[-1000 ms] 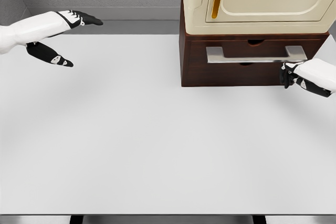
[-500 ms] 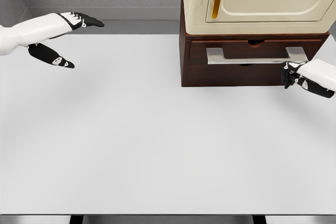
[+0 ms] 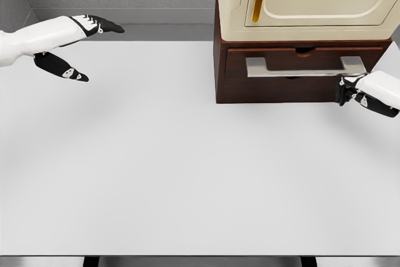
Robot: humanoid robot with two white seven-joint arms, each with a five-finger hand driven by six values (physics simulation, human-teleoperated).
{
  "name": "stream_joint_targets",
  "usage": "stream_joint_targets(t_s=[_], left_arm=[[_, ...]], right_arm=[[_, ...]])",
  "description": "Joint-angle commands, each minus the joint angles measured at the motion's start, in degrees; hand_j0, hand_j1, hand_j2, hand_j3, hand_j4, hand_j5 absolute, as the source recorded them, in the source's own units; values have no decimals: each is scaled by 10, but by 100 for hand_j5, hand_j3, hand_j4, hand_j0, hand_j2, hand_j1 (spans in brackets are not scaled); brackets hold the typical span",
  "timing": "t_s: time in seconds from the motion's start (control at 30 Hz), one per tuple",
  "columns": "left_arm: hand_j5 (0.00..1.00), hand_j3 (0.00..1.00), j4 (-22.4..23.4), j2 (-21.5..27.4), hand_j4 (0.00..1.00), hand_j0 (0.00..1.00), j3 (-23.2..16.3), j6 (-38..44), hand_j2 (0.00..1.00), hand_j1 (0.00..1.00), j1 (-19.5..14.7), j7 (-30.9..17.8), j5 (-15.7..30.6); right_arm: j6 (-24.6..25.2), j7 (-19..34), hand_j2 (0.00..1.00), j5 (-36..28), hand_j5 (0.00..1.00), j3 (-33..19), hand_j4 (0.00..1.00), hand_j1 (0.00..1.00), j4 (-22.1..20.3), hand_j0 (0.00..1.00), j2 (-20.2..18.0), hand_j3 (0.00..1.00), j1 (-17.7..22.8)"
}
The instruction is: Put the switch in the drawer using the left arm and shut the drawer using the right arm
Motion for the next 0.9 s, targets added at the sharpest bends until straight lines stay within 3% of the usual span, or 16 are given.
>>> stream_joint_targets(t_s=[0.0,0.4,0.6,0.77,0.8,0.83,0.87], left_arm=[[100,100,-3,3,100,100,4,3,100,100,0,0,4],[100,100,-3,3,100,100,5,3,100,100,0,0,4],[100,100,-3,2,100,100,5,3,100,100,0,0,4],[100,100,-4,2,100,100,5,3,100,100,0,0,4],[100,100,-4,2,100,100,4,3,100,100,0,0,4],[100,100,-4,2,100,100,5,3,100,100,0,0,4],[100,100,-4,2,100,100,5,3,100,100,0,0,4]], right_arm=[[87,-15,30,6,30,-27,30,30,22,30,-14,30,0],[84,-15,30,39,30,-22,30,30,40,30,-13,30,-4],[64,-15,30,37,30,-30,30,30,75,30,-28,30,-4],[59,-15,31,35,31,-21,31,31,61,31,-35,31,53],[59,-15,40,33,40,-21,40,40,59,40,-34,40,66],[59,-15,56,29,56,-21,56,56,46,56,-34,56,70],[59,-15,100,15,100,-20,100,100,18,100,-30,100,82]])
